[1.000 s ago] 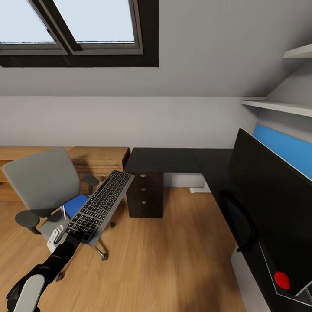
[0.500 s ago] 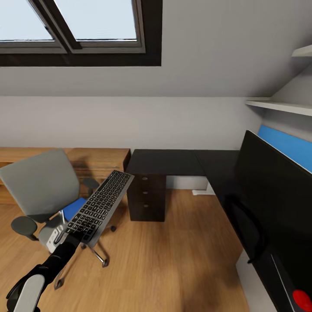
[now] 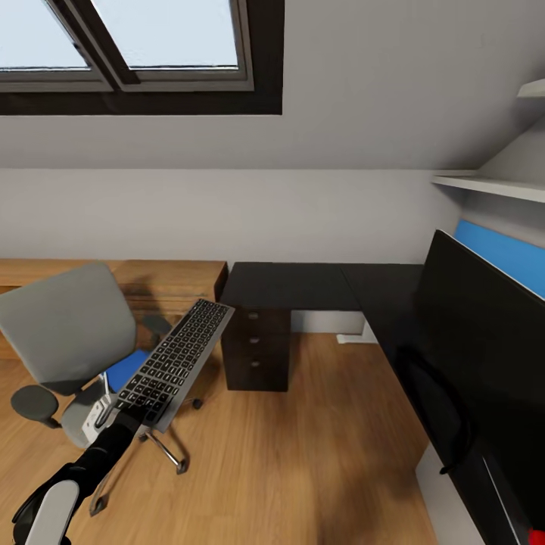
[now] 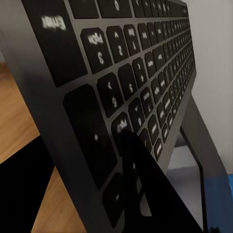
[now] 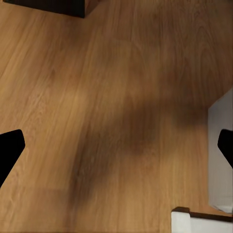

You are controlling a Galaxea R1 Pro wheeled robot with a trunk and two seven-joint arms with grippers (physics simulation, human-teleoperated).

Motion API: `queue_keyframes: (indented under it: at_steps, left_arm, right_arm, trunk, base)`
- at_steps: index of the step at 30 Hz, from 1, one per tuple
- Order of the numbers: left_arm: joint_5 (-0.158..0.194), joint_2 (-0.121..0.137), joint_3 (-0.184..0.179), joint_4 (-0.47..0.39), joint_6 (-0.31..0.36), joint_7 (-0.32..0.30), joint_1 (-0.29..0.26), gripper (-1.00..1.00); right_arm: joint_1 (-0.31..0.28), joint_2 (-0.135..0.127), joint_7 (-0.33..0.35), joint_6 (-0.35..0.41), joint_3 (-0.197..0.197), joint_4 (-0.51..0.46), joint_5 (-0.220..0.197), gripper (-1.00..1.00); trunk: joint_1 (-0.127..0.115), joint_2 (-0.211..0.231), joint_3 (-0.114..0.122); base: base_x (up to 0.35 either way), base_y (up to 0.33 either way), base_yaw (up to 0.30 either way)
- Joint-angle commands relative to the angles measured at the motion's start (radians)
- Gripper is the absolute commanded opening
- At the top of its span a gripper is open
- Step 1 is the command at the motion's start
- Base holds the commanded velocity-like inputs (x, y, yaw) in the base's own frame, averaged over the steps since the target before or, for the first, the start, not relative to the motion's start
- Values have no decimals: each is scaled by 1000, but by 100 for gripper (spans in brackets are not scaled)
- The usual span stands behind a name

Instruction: In the bedroom, organize the workspace by keeping the computer under the desk, ensuring the monitor is on the desk, placing the keyboard on the desk next to the monitor, placing the mouse on the desk next to the keyboard, moving the folder from the swivel chair onto the desk next to the mouse, stacking the notebook on top of the folder with the pen on top of the notebook, and positioning the swivel chair next to the desk.

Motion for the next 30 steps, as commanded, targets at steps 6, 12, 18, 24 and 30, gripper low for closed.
queue_keyframes:
  at_steps: [6, 12, 18, 24, 30]
  left_arm:
    - [12, 0, 0, 0, 6, 7, -1, -100]
    - [13, -1, 0, 2, 5, 7, -1, -100]
    - [14, -2, 0, 9, 5, 6, -1, -100]
    - [11, -1, 0, 10, 6, 5, -1, -100]
    - [10, 0, 0, 10, 7, 5, -1, -100]
  right_arm:
    - [-1, 0, -10, -2, 3, 1, 10, 100]
    - [-1, 0, -10, -2, 3, 1, 10, 100]
    - [-1, 0, -10, -2, 3, 1, 10, 100]
    - [-1, 0, -10, -2, 3, 2, 10, 100]
    - [-1, 0, -10, -2, 3, 2, 10, 100]
  trunk:
    - [1, -1, -1]
    - [1, -1, -1]
    - [1, -1, -1]
    - [1, -1, -1]
    - [1, -1, -1]
  base:
    - [310, -46, 0]
    - [321, -90, 0]
    - [299, -96, 0]
    - [294, -97, 0]
    - [287, -97, 0]
